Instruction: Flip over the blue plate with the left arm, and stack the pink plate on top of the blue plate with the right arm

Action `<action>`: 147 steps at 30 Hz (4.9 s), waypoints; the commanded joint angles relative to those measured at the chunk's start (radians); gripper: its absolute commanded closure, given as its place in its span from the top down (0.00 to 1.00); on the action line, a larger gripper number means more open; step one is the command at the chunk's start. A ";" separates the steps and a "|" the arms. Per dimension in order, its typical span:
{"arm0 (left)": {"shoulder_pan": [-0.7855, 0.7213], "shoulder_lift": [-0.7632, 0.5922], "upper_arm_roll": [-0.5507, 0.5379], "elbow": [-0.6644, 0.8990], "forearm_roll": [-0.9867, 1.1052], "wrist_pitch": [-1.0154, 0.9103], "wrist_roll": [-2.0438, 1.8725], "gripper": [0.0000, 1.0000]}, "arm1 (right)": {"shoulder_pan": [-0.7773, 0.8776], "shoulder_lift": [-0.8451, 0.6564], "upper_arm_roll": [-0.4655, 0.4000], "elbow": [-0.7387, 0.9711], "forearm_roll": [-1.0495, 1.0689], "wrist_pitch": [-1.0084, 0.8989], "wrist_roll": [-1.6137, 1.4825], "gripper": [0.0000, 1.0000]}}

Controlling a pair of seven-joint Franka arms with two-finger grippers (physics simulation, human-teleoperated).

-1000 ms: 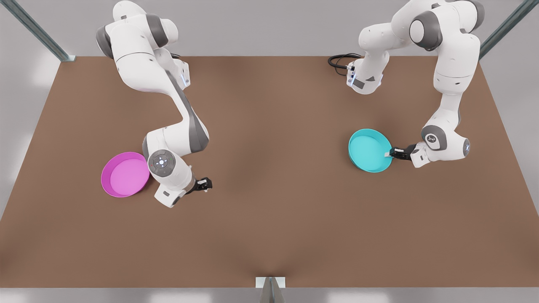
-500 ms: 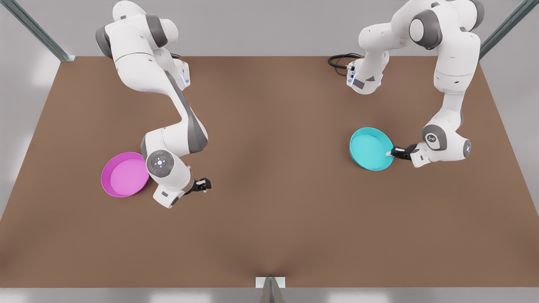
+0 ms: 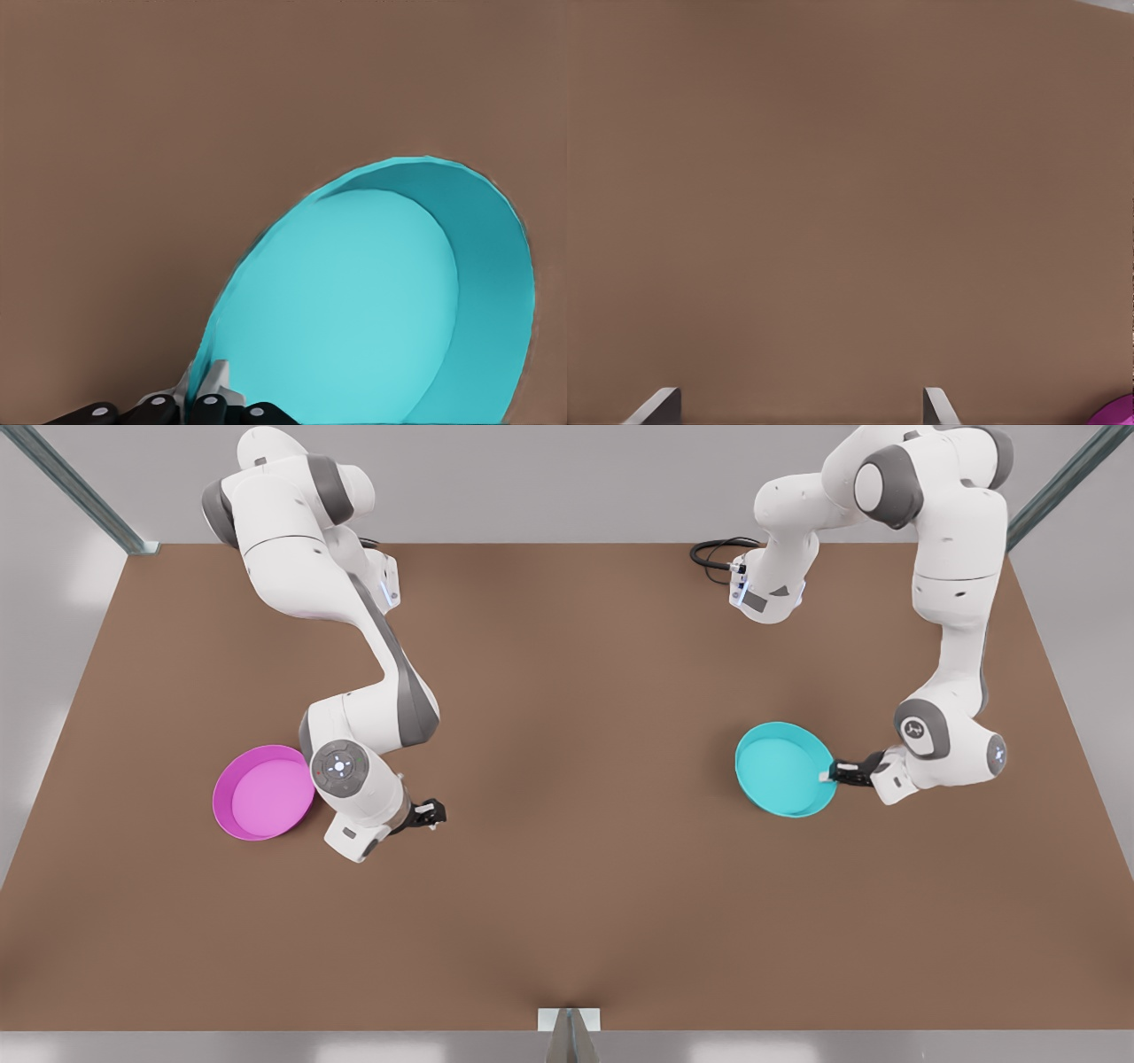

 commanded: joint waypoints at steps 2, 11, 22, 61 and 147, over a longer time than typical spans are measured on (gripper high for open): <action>-0.002 0.000 -0.012 0.034 0.008 -0.026 -0.066 0.21 | 0.000 0.000 0.000 0.000 0.000 0.000 -0.001 1.00; -0.001 0.000 -0.161 0.146 0.219 -0.100 -0.421 0.21 | 0.001 0.000 0.000 -0.002 -0.002 -0.002 -0.001 1.00; -0.002 -0.001 -0.371 0.292 0.667 -0.281 -0.841 0.21 | 0.008 0.001 0.000 -0.003 -0.011 -0.002 -0.004 1.00; -0.856 0.364 -0.423 0.631 1.587 -1.270 -1.719 0.21 | -0.259 -0.002 -0.003 -0.017 -0.009 -0.075 -0.005 1.00; -1.125 0.618 -0.455 1.360 0.951 -0.879 -2.246 0.74 | -0.808 0.103 0.009 -0.396 0.213 0.216 -0.718 0.30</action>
